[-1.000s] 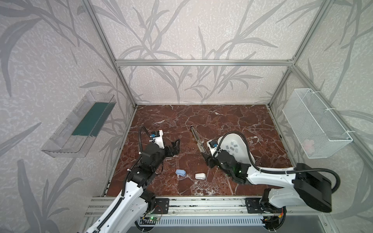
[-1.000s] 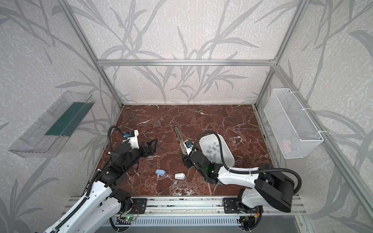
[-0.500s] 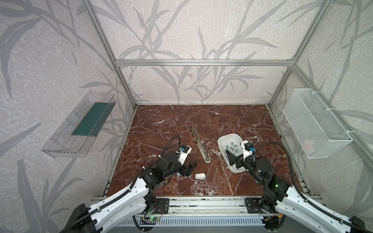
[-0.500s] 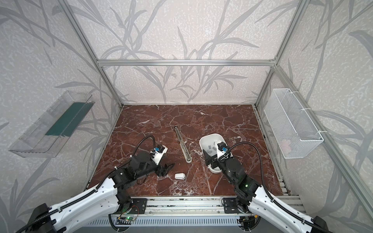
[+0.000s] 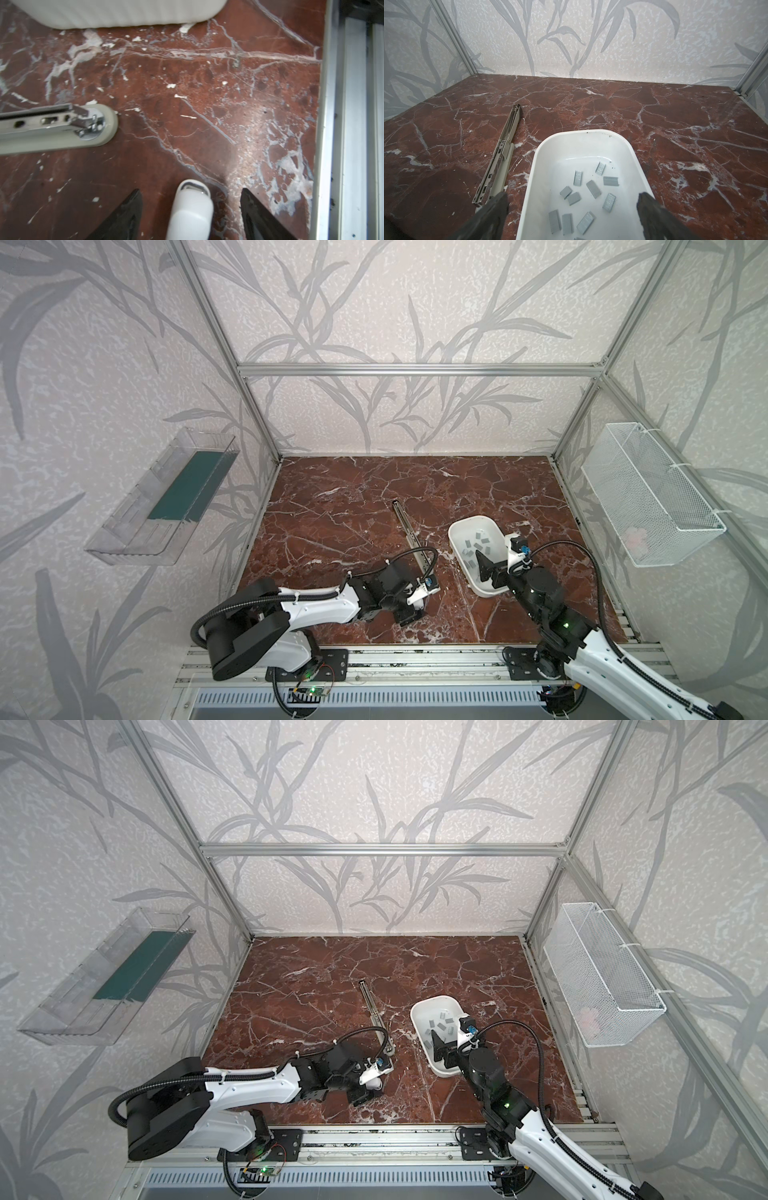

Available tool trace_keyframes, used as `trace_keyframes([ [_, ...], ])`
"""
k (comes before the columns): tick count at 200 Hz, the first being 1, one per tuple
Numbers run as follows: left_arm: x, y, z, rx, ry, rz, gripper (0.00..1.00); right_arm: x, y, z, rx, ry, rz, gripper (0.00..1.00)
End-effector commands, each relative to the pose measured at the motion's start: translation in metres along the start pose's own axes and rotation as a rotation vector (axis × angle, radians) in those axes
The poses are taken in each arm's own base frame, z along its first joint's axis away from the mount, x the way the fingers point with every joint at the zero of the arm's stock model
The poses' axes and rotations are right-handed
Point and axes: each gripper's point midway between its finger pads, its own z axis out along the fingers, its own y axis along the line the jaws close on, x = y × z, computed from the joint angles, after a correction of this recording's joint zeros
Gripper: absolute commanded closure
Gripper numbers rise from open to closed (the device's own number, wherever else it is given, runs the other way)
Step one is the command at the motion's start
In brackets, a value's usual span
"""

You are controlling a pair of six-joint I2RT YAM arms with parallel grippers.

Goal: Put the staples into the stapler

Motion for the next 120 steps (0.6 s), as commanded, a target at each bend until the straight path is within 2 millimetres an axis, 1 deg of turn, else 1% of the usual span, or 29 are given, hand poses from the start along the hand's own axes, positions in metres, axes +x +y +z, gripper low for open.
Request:
trace_keyframes([
  [1,-0.018,-0.010,-0.004,0.033,-0.065,0.116,0.24,-0.007,-0.002,0.002,0.014,-0.025,0.020,0.03],
  [20,-0.017,-0.003,-0.007,-0.019,-0.041,0.110,0.25,-0.004,0.001,0.005,0.004,-0.003,0.015,0.03],
  [38,-0.014,-0.001,-0.009,-0.037,-0.014,0.097,0.27,-0.003,0.002,0.006,-0.002,0.008,0.011,0.03],
  [55,-0.010,0.003,-0.005,-0.058,0.007,0.087,0.29,-0.002,0.003,0.005,-0.007,0.013,0.012,0.03],
  [81,0.000,0.014,0.002,-0.113,0.098,0.065,0.31,-0.004,0.003,-0.001,-0.020,-0.005,0.020,0.03],
  [96,0.003,0.015,0.005,-0.119,0.116,0.065,0.32,-0.004,0.003,-0.005,-0.027,-0.016,0.025,0.03],
  [111,0.000,0.012,0.005,-0.107,0.107,0.074,0.40,-0.005,0.001,-0.008,-0.027,-0.028,0.031,0.03],
  [120,-0.001,0.011,0.004,-0.104,0.103,0.075,0.43,-0.005,0.001,-0.009,-0.030,-0.035,0.034,0.03],
])
